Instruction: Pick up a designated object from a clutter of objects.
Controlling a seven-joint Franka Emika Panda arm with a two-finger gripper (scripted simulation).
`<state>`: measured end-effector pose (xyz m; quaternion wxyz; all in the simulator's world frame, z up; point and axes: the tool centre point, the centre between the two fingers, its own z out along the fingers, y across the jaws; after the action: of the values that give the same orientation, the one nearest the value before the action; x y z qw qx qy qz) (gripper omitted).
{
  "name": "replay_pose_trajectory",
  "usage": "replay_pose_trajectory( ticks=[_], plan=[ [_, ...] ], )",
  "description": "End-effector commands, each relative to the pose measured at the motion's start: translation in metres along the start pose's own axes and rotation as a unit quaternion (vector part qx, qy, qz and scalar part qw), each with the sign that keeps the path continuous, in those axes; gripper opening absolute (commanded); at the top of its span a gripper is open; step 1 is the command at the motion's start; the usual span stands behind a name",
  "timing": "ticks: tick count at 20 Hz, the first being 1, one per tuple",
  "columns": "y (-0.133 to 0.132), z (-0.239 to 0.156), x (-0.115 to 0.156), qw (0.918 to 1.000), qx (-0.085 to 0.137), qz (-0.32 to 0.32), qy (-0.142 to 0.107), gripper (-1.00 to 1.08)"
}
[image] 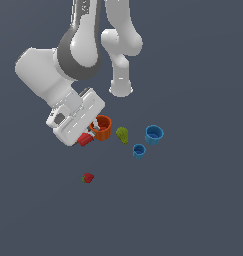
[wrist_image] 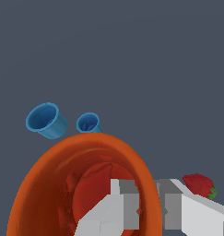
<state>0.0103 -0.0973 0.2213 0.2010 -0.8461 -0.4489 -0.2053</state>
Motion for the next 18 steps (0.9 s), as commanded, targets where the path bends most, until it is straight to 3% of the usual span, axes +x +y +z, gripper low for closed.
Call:
replay_pose_trajectory(
  ticks=[1, 18],
  plan=[
    [-0.018, -0.008, 0.023, 1.0000, -0.001, 0.000, 0.000, -1.00],
    [-0.132, -0.058, 0.177, 1.0000, 0.000, -0.001, 0.001, -1.00]
  ],
)
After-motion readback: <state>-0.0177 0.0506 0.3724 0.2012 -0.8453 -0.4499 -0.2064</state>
